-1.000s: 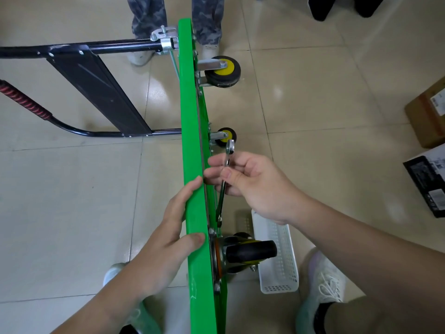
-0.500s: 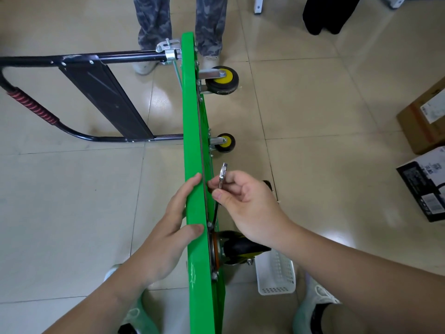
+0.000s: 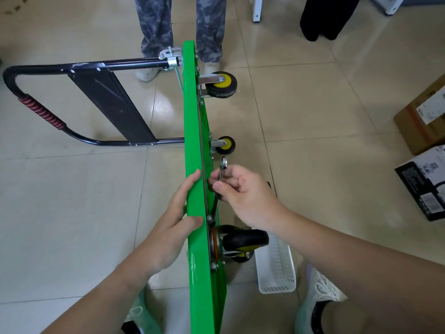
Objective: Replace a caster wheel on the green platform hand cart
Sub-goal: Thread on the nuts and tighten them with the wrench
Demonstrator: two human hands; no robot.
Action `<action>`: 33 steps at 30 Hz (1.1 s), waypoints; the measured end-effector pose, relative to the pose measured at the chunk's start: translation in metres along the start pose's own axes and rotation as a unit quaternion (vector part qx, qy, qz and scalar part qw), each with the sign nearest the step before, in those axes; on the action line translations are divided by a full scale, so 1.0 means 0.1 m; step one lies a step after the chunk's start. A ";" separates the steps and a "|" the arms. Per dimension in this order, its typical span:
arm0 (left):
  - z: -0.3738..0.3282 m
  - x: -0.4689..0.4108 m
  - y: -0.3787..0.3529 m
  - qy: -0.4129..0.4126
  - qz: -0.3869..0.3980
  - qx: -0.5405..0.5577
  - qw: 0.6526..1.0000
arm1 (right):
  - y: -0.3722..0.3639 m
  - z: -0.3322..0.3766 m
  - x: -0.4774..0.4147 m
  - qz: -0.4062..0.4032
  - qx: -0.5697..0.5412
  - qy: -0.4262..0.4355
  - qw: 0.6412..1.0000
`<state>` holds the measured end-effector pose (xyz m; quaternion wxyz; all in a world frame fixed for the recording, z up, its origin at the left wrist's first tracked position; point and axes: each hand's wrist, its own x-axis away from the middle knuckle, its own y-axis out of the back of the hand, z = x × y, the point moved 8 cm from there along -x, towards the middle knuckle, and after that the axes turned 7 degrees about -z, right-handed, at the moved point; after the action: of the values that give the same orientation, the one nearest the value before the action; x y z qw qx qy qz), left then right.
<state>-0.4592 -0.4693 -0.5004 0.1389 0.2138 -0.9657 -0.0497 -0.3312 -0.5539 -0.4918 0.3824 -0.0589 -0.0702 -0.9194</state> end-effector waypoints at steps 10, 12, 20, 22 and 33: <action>-0.06 0.02 0.01 0.004 0.006 -0.011 1.000 | -0.04 -0.13 -0.09 0.018 -0.045 -0.029 0.998; -0.05 0.02 0.01 0.002 0.009 -0.017 1.000 | -0.04 -0.15 -0.11 0.017 -0.049 -0.028 0.998; -0.01 0.02 0.05 0.004 0.011 -0.035 0.999 | 0.00 -0.29 -0.41 0.033 -0.065 -0.073 0.995; 0.00 0.01 0.05 0.005 0.019 -0.026 0.999 | -0.03 -0.42 -0.48 0.046 -0.042 -0.100 0.993; 0.00 -0.06 0.08 0.020 0.042 -0.032 0.998 | -0.11 -1.12 -0.63 0.052 -0.054 -0.285 0.955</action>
<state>-0.4568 -0.4599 -0.5009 0.1673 0.1689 -0.9688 -0.0708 -0.3009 -0.5225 -0.6129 0.3898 -0.3430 -0.1230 -0.8457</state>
